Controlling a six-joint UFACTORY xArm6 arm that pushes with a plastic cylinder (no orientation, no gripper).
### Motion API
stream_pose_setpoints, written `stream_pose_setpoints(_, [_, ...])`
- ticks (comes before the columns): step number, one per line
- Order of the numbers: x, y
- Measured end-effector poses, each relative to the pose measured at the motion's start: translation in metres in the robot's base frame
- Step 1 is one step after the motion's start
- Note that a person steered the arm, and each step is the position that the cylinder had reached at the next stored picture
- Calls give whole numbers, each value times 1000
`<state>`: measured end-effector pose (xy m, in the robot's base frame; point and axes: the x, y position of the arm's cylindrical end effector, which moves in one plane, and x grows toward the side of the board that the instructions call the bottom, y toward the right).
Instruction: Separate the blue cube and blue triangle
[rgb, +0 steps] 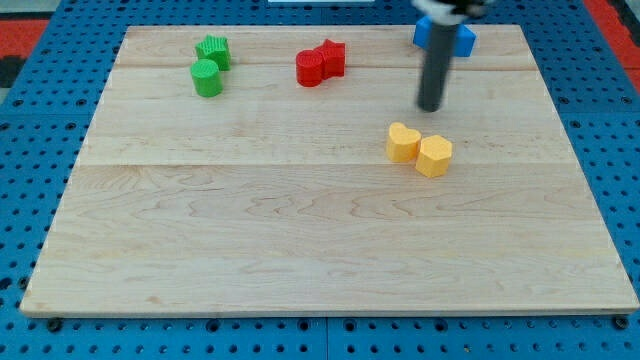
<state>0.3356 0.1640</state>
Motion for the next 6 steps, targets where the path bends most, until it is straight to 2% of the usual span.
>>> stream_pose_setpoints(1, [-21,85])
stream_pose_setpoints(2, [-105,82])
stream_pose_setpoints(3, [-139,103])
stream_pose_setpoints(4, [-143,50])
stream_pose_setpoints(5, [-125,-35])
stream_pose_setpoints(6, [-143,-28])
